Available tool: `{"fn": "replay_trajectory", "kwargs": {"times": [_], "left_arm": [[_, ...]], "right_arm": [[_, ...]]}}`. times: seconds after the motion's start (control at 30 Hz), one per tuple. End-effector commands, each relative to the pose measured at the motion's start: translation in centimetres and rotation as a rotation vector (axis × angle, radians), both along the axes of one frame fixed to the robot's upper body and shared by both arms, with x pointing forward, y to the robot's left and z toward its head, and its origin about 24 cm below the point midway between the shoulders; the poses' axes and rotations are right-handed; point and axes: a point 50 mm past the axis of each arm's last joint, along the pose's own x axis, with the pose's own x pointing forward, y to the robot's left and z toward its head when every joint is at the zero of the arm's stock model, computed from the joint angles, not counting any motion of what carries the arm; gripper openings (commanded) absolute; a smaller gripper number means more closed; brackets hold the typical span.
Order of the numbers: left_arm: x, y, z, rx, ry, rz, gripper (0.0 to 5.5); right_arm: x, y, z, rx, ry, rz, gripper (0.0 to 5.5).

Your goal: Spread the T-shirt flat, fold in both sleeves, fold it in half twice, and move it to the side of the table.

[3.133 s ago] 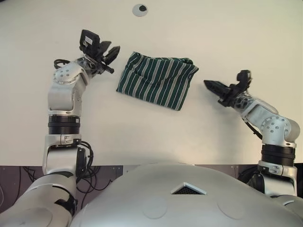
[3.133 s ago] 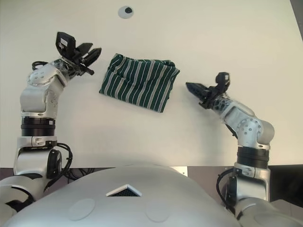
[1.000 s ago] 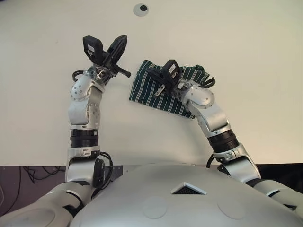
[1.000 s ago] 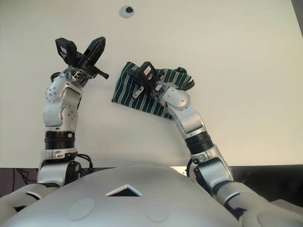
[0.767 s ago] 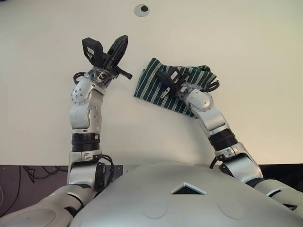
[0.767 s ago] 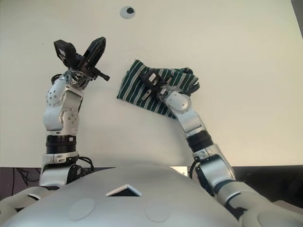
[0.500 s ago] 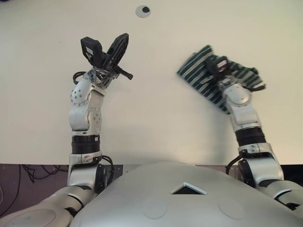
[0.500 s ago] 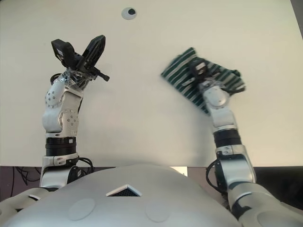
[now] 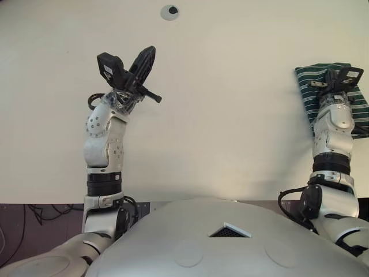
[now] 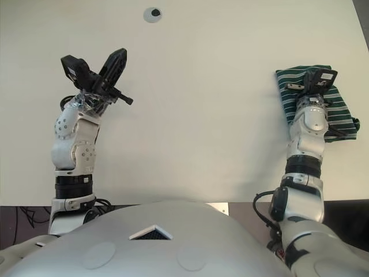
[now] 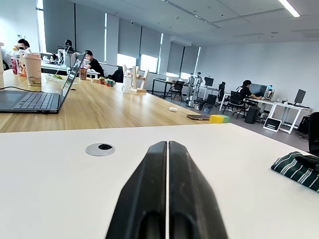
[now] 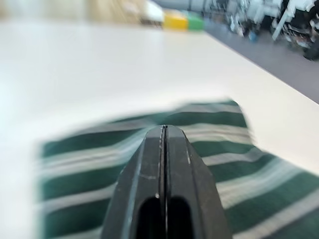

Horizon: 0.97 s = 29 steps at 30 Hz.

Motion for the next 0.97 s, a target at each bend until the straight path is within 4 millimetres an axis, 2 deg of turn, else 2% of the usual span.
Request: {"fn": "replay_trajectory", "kwargs": {"times": [0.03,0.07,0.13,0.17,0.23,0.3,0.5,0.7,0.83,0.97], "left_arm": [[-0.9,-0.2,-0.2,0.059,-0.013,0.046,0.03],[-1.1,-0.2,-0.2,0.051,-0.009,0.063,0.03],[-1.5,0.1,-0.6,0.063,0.001,0.133,0.03],[-1.8,0.5,-0.9,0.091,0.001,0.165,0.03],[-2.7,1.0,-1.3,0.111,0.003,0.220,0.03],[-3.4,1.4,-1.6,0.107,0.005,0.274,0.03],[-3.8,1.9,-1.6,0.320,-0.125,0.313,0.03],[-3.9,2.2,-2.5,0.408,-0.090,0.375,0.03],[-4.4,2.7,-3.3,0.368,0.002,0.385,0.03],[-4.8,3.1,-3.2,0.376,0.008,0.401,0.03]], "right_arm": [[-2.1,6.3,7.8,-0.061,-0.447,0.162,0.00],[-3.1,7.9,8.6,-0.065,-0.492,0.199,0.00],[-4.8,11.0,8.7,0.002,-0.492,0.278,0.00],[-5.6,12.0,7.9,0.040,-0.450,0.308,0.00],[-6.9,12.9,6.2,-0.036,-0.385,0.346,0.00],[-7.4,12.6,5.2,-0.076,-0.352,0.350,0.00],[-8.9,11.0,4.1,-0.109,-0.281,0.323,0.00],[-11.4,10.8,3.1,-0.179,-0.188,0.304,0.00],[-11.3,10.5,2.6,-0.203,-0.152,0.299,0.00],[-10.7,10.7,2.2,-0.197,-0.124,0.322,0.00]]}}
